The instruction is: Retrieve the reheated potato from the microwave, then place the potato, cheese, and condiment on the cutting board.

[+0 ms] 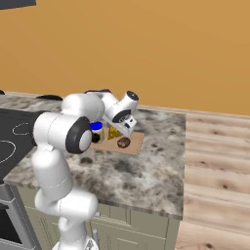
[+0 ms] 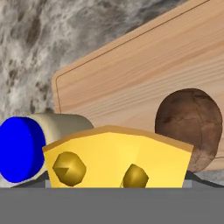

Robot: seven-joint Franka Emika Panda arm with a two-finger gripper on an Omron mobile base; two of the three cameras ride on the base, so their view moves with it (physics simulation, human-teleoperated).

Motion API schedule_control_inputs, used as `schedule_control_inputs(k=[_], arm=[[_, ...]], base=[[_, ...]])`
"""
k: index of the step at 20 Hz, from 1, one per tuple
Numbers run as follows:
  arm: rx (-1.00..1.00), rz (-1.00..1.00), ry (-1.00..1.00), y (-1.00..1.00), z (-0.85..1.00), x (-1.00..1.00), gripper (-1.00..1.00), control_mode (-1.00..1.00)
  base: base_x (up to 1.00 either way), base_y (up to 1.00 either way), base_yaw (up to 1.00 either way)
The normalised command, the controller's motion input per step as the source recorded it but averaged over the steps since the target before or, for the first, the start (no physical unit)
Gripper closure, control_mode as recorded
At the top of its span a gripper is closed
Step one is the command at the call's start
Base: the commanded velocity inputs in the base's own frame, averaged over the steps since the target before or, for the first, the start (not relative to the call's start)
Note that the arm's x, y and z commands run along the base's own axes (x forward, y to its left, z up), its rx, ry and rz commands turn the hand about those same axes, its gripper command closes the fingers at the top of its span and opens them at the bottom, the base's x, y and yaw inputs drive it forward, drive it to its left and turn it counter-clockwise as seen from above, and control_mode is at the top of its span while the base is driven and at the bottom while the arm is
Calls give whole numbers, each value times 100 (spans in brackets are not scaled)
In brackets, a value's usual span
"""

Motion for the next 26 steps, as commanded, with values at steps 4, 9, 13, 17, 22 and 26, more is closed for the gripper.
schedule_control_inputs(k=[4,9,13,17,22,26], arm=[[0,0,0,7,-16,5,100,-100],[0,0,0,13,-10,17,100,-100],[0,0,0,6,-15,18,100,-100],[0,0,0,0,-18,20,100,-100],[0,0,0,0,-13,23,100,-100],[0,0,0,0,-14,13,100,-100]], base=[[0,0,0],[0,0,0],[0,0,0],[0,0,0],[0,0,0],[0,0,0]])
